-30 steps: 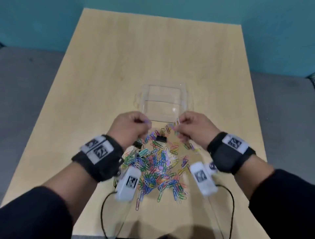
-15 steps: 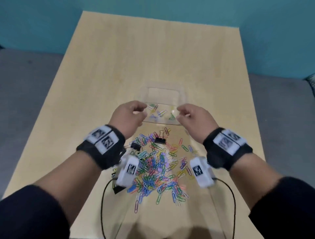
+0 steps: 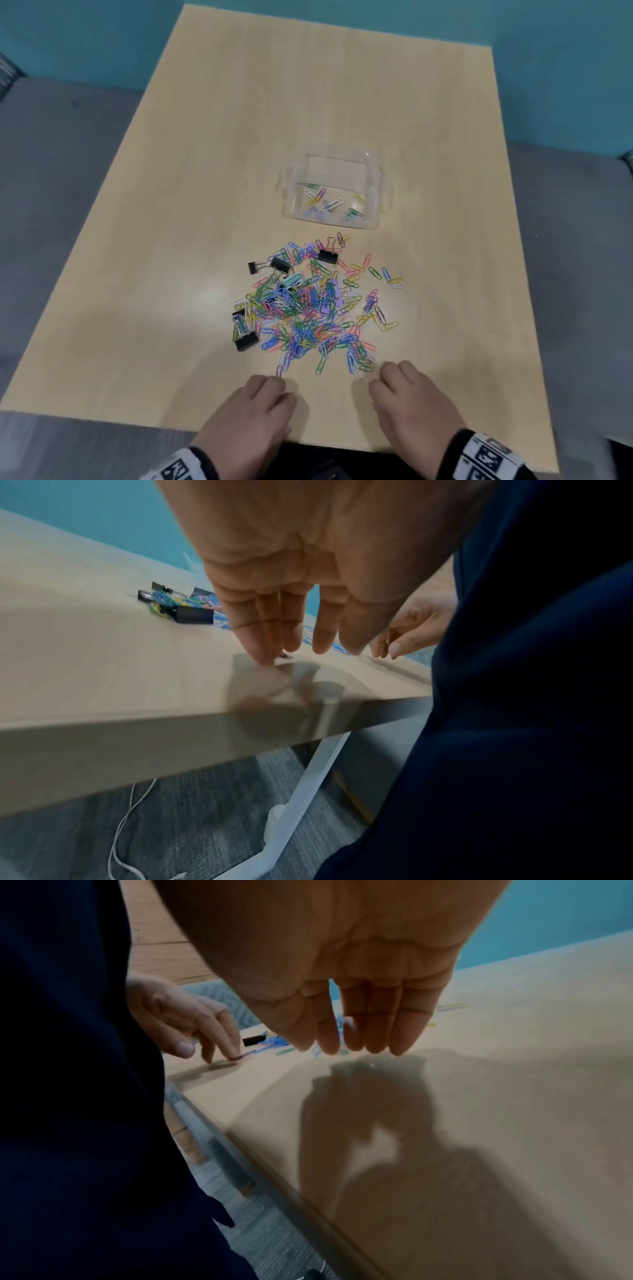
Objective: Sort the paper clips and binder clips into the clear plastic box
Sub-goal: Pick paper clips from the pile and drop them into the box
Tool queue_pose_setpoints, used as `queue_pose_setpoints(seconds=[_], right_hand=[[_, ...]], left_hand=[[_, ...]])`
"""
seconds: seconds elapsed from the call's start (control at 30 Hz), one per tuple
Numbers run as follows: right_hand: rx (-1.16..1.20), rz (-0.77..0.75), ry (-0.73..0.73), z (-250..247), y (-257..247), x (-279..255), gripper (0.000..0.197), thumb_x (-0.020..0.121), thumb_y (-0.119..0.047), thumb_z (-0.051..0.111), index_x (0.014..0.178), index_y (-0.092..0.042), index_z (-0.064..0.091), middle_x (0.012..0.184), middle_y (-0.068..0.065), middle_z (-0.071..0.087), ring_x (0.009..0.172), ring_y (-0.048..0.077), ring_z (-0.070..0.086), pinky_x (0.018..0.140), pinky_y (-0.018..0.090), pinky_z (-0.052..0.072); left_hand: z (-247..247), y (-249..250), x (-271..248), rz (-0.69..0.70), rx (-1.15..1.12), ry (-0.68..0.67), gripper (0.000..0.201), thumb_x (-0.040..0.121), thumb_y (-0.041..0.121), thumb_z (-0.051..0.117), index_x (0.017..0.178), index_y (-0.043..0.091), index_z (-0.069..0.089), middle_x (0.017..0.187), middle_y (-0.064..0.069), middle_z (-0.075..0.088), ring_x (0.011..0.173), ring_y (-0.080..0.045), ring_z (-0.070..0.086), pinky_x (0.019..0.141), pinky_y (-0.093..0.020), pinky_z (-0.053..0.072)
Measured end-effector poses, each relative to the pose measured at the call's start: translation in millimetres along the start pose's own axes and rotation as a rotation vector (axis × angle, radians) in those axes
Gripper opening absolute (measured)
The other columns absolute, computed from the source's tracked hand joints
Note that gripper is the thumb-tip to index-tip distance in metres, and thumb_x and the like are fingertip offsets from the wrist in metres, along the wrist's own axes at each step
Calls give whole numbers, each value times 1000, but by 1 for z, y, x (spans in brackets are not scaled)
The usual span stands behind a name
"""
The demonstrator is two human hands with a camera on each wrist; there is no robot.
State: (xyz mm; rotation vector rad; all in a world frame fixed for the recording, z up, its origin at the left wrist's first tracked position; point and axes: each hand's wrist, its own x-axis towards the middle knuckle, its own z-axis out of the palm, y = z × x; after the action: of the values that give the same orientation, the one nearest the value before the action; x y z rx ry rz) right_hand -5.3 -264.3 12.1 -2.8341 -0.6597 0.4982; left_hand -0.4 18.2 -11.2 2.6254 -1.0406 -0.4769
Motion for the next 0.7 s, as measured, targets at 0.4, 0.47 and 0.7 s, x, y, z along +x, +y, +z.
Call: queue_pose_setpoints(seconds=[0.4, 0.47, 0.7], right_hand=[[98, 405, -9, -20, -5, 52, 58, 81, -40, 58, 133, -21, 40, 125, 5, 45, 105, 29, 42, 83, 42, 47], [96, 423, -49, -19, -11, 55, 75, 78, -50, 62, 142, -24, 31, 132, 4, 41, 110, 29, 40, 85, 43, 46], [57, 220, 14, -9, -38, 83, 64, 73, -33, 71, 130, -18, 48, 119, 9, 52, 96, 33, 48, 69, 45, 51]], left_hand=[[-27, 6, 45, -439, -105, 93, 67, 72, 33, 74, 130, 20, 44, 118, -5, 48, 98, -27, 46, 81, -39, 50], [-26, 7, 54, -441, -62, 53, 79, 71, 38, 74, 139, 22, 36, 126, -8, 47, 107, -31, 46, 86, -42, 50], [-24, 5, 81, -383, 50, 81, 59, 69, 31, 74, 123, 23, 54, 111, -8, 54, 96, -29, 42, 77, -40, 49]])
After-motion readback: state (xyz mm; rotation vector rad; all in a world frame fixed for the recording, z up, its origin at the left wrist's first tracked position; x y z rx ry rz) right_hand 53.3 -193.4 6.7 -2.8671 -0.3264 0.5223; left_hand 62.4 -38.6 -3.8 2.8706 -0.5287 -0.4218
